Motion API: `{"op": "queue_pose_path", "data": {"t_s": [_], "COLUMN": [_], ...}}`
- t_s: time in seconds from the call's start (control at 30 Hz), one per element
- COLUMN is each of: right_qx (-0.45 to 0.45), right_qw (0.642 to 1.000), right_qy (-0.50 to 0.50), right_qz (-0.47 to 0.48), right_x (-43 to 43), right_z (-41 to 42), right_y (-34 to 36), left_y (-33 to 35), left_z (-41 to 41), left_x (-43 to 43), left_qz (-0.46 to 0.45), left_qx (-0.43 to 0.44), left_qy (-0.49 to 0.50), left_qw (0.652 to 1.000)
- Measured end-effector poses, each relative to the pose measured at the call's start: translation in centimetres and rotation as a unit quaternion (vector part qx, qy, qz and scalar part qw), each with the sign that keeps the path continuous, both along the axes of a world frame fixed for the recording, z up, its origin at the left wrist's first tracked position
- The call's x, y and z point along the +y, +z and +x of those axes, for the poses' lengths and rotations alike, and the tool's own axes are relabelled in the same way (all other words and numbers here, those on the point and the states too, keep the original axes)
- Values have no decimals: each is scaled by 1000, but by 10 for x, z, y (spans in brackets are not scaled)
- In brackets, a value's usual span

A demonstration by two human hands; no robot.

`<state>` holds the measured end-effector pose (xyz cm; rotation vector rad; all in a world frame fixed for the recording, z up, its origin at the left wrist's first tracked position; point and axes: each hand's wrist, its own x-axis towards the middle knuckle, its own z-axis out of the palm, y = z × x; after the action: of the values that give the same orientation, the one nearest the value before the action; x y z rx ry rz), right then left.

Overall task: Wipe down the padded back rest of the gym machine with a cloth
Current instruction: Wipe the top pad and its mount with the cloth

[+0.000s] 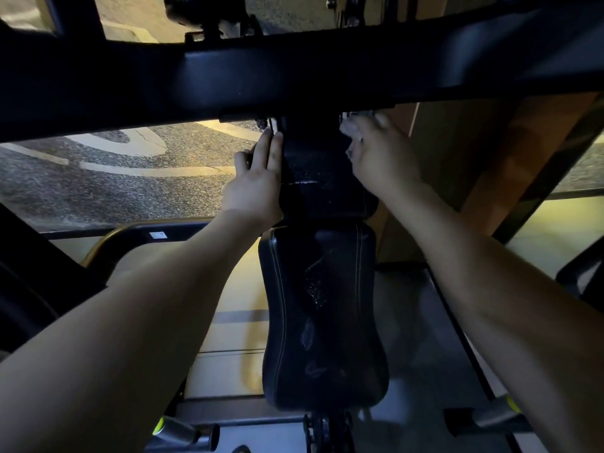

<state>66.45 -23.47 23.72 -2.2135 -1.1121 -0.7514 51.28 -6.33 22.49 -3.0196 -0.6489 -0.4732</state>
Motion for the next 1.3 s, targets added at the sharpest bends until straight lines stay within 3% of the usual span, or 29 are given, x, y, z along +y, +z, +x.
{"op": "queue_pose_path", "data": {"t_s": [0.07, 0.23, 0.37, 0.43, 0.67, 0.83, 1.03, 1.17, 1.3], "right_qx": [7, -20, 31, 38, 100, 97, 16, 21, 29], "right_qw": [1000, 990, 996, 993, 969, 970, 976, 979, 981], "right_qy": [-13, 115, -12, -25, 104, 100, 104, 54, 42], "right_qz": [-8, -85, -79, -105, -203, -199, -192, -194, -188], "right_x": [13, 16, 10, 26, 14, 27, 50, 24, 47], "right_z": [-12, -23, -4, -11, -1, 5, -25, 5, -18], "right_y": [6, 2, 19, 24, 52, 55, 45, 50, 44], "left_y": [-2, -4, -4, -4, -3, -4, -1, -2, -6], "left_z": [1, 1, 2, 3, 1, 0, -2, -3, 0], "left_x": [1, 3, 1, 1, 5, 7, 9, 10, 7], "left_qz": [2, 4, -2, -8, -9, -14, -15, -1, 1], "left_qx": [-3, -15, -20, -24, -20, -25, -13, -18, -28], "left_qy": [-1, -6, -11, -11, -15, -23, -29, -25, -23], "left_qw": [1000, 1000, 1000, 1000, 1000, 999, 999, 1000, 999]}}
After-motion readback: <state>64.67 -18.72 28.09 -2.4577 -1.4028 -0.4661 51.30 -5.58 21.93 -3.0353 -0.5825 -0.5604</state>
